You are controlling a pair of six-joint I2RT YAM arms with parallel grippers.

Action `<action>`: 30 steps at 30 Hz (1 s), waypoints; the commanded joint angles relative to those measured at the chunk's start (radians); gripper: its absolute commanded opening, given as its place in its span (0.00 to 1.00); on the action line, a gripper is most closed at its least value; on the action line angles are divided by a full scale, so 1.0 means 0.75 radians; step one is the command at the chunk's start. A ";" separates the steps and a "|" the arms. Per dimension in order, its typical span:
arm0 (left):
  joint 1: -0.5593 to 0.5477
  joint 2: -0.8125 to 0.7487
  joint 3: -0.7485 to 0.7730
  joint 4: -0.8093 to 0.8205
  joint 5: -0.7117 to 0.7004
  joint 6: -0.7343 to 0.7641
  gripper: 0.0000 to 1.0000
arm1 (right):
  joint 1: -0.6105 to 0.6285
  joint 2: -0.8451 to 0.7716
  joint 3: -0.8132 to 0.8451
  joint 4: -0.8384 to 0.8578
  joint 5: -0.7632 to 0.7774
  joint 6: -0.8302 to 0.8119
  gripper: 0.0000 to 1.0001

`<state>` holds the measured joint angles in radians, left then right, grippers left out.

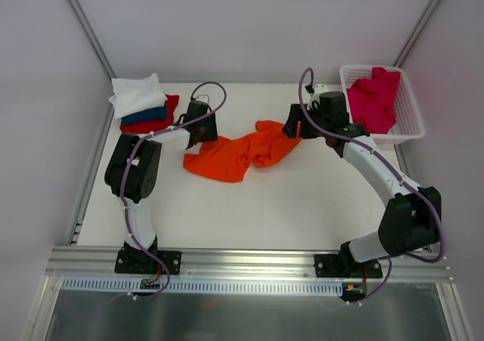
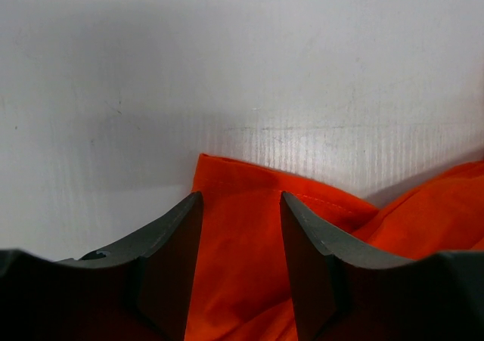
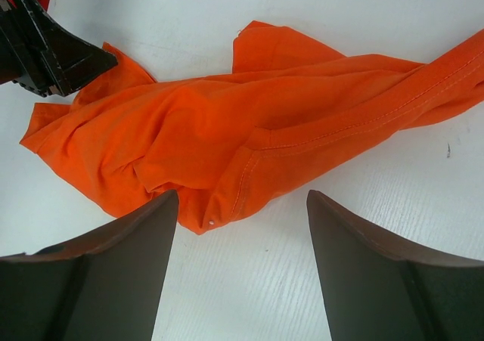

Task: Fold and stack the t-shirts
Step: Flatten out the tshirt

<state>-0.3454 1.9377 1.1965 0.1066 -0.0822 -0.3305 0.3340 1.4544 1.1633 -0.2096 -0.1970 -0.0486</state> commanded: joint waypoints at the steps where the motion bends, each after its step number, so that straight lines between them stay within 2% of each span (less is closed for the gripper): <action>1: 0.011 -0.029 0.043 -0.077 -0.019 -0.024 0.46 | 0.009 -0.043 0.022 0.012 -0.028 -0.001 0.73; 9: 0.013 0.000 0.070 -0.134 -0.052 -0.011 0.46 | 0.011 -0.064 0.016 0.012 -0.038 0.003 0.73; 13: 0.013 0.036 0.100 -0.179 -0.048 -0.001 0.34 | 0.011 -0.078 0.010 0.010 -0.046 0.003 0.73; 18: 0.013 0.075 0.129 -0.208 -0.048 0.005 0.34 | 0.011 -0.109 0.007 0.005 -0.048 0.001 0.73; 19: 0.013 0.081 0.133 -0.214 -0.046 0.009 0.32 | 0.011 -0.119 0.009 0.005 -0.048 0.003 0.73; 20: 0.013 0.083 0.137 -0.218 -0.042 0.009 0.24 | 0.011 -0.125 0.009 0.005 -0.050 0.006 0.73; 23: 0.011 0.100 0.149 -0.230 -0.046 0.017 0.16 | 0.011 -0.137 0.018 0.001 -0.060 0.006 0.73; 25: 0.013 0.106 0.155 -0.238 -0.054 0.019 0.00 | 0.011 -0.141 0.018 0.001 -0.062 0.006 0.73; 30: 0.013 0.071 0.160 -0.238 -0.093 0.021 0.00 | 0.011 -0.139 0.001 0.007 -0.067 0.016 0.73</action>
<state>-0.3450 1.9995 1.2877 -0.0387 -0.1165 -0.3244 0.3340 1.3811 1.1633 -0.2169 -0.2253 -0.0448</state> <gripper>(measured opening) 0.008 0.727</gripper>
